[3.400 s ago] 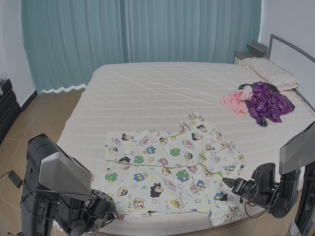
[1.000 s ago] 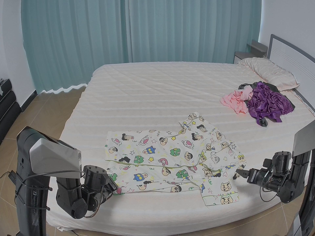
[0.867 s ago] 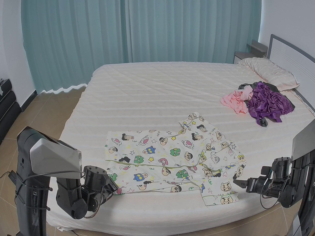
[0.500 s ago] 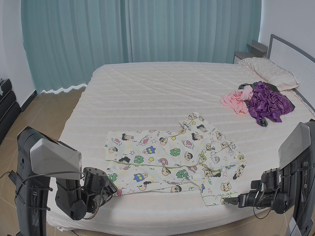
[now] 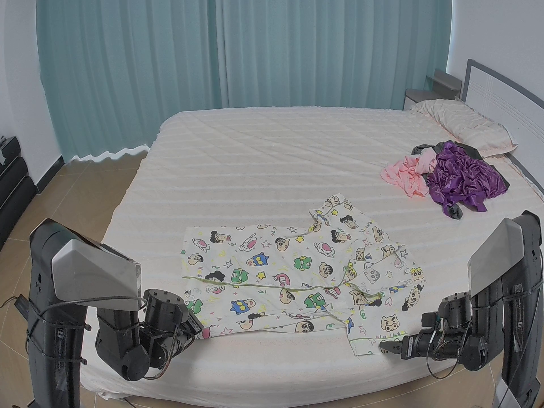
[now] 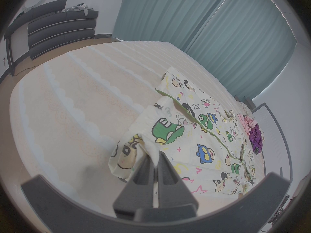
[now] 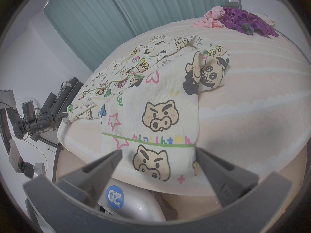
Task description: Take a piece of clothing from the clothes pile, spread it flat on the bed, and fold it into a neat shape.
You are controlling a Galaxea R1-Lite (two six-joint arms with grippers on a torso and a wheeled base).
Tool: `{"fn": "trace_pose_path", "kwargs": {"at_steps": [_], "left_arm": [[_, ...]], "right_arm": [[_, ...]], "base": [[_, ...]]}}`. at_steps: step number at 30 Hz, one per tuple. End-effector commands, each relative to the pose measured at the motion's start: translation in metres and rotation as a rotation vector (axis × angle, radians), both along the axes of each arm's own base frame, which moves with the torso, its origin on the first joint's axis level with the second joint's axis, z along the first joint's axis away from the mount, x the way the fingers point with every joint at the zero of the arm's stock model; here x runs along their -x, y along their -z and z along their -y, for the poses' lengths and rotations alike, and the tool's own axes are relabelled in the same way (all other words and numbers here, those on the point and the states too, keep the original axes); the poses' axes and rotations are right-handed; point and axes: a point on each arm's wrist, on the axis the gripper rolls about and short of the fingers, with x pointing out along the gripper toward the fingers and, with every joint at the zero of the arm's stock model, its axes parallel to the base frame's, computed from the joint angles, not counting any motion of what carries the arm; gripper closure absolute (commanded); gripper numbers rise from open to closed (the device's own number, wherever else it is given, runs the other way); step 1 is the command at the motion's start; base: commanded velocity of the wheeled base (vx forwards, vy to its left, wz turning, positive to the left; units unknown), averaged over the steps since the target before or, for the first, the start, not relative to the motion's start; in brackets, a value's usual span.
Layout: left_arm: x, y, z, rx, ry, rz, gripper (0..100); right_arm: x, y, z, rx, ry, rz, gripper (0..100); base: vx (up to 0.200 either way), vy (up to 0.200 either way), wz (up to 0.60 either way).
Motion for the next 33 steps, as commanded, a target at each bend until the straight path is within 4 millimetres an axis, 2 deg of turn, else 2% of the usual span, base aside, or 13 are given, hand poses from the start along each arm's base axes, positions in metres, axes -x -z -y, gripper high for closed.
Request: {"fn": "trace_pose_path", "kwargs": {"at_steps": [1, 8, 13, 17, 22, 23, 28, 33], "left_arm": [[0.0, 0.0, 0.0, 0.001, -0.001, 0.001, 100], [0.001, -0.002, 0.0, -0.004, 0.003, 0.003, 100], [0.016, -0.026, -0.004, 0.008, 0.012, 0.03, 100], [0.027, -0.036, -0.001, 0.006, 0.039, 0.04, 100], [0.032, -0.038, 0.0, -0.007, 0.053, 0.036, 100], [0.036, -0.039, -0.002, -0.021, 0.062, 0.029, 100], [0.058, -0.037, -0.009, -0.132, 0.151, -0.032, 100], [0.066, -0.041, -0.013, -0.166, 0.182, -0.038, 100]], "right_arm": [[-0.001, 0.0, 0.0, -0.005, 0.003, 0.006, 100], [0.007, -0.009, 0.007, -0.009, 0.025, 0.0, 100], [0.016, -0.036, 0.014, -0.056, 0.076, 0.032, 100], [0.02, -0.052, 0.016, -0.059, 0.095, 0.033, 100], [0.034, -0.071, 0.016, -0.053, 0.084, 0.0, 100], [0.043, -0.077, 0.016, -0.044, 0.075, -0.04, 100], [0.06, -0.089, 0.017, -0.029, 0.069, -0.093, 100], [0.073, -0.096, 0.016, -0.023, 0.055, -0.123, 100]], "base": [[0.0, 0.0, 0.0], [0.0, 0.0, 0.0], [0.0, 0.0, 0.0], [0.0, 0.0, 0.0], [0.0, 0.0, 0.0], [0.0, 0.0, 0.0], [0.0, 0.0, 0.0], [0.0, 0.0, 0.0]]}}
